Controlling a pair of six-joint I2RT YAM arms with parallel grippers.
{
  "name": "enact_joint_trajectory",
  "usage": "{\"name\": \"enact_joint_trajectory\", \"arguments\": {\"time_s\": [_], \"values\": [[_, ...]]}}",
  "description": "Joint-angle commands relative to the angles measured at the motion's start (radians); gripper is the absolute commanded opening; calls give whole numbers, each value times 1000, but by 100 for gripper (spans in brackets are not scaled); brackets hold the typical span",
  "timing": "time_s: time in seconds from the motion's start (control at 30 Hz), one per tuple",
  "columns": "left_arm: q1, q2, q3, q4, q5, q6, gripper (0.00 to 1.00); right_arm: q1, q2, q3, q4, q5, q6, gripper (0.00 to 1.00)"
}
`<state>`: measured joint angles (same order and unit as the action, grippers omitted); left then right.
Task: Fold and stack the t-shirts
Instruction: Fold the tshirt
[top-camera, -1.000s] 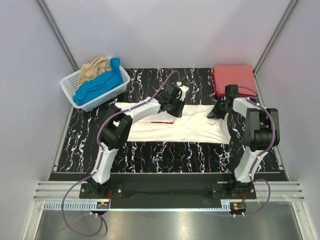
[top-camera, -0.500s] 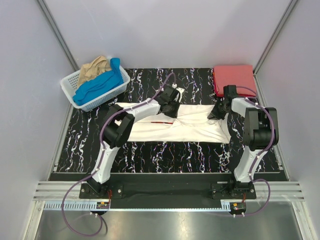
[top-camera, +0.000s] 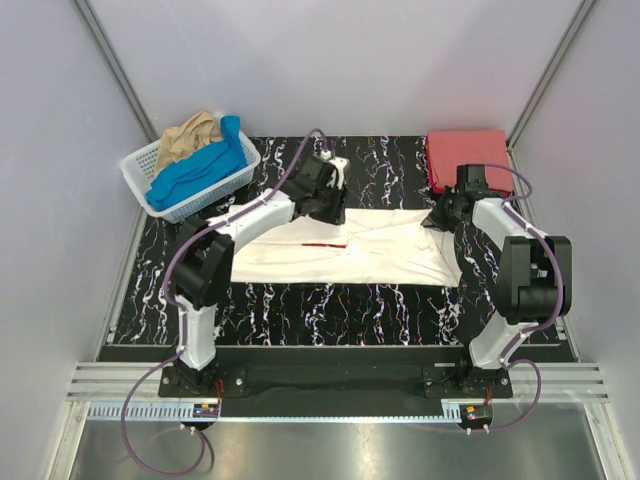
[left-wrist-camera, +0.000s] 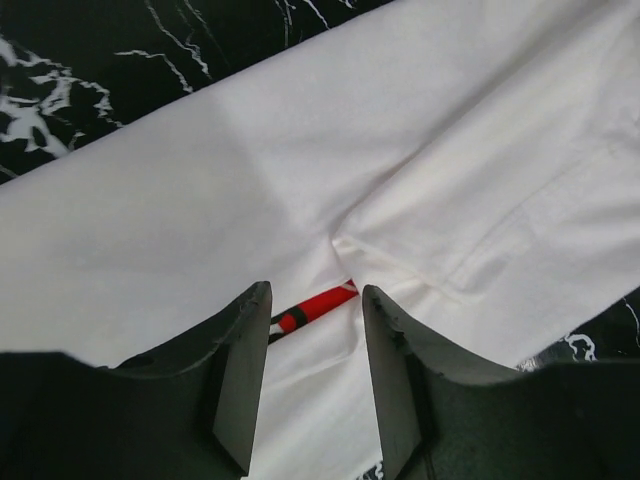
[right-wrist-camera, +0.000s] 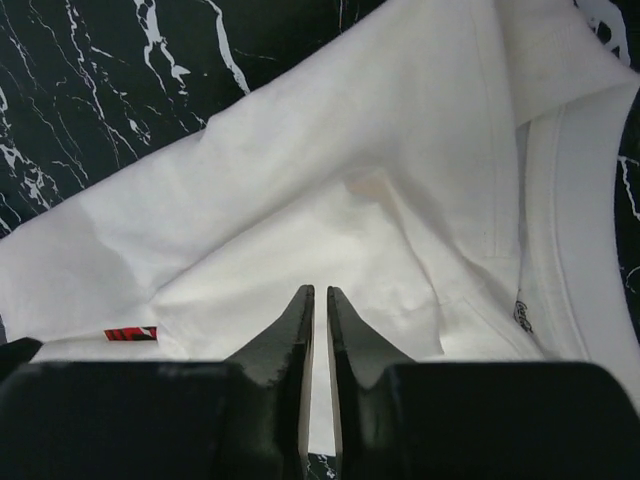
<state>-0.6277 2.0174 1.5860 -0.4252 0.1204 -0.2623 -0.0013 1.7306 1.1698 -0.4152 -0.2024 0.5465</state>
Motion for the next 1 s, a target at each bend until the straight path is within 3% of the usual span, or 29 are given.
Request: {"name": "enact_joint_trajectory", "arguments": {"time_s": [0.0, 0.2, 0.37, 0.53, 0.8, 0.97], "values": [[51, -104, -61, -52, -51, -11, 46, -5, -48, -76, -7, -6, 62, 15], [141, -157, -211, -63, -45, -86, 47, -3, -62, -166, 39, 37, 60, 11], [195, -166, -334, -40, -31, -164, 47, -3, -71, -219, 44, 179, 43, 10], [210, -193, -448, -30, -116, -228, 49, -5, -152, -249, 43, 196, 26, 12], [229, -319, -720, 8, -208, -380, 50, -3, -308, -249, 26, 129, 26, 18], [230, -460, -872, 32, -209, -501, 50, -5, -290, -272, 71, 35, 33, 19]]}}
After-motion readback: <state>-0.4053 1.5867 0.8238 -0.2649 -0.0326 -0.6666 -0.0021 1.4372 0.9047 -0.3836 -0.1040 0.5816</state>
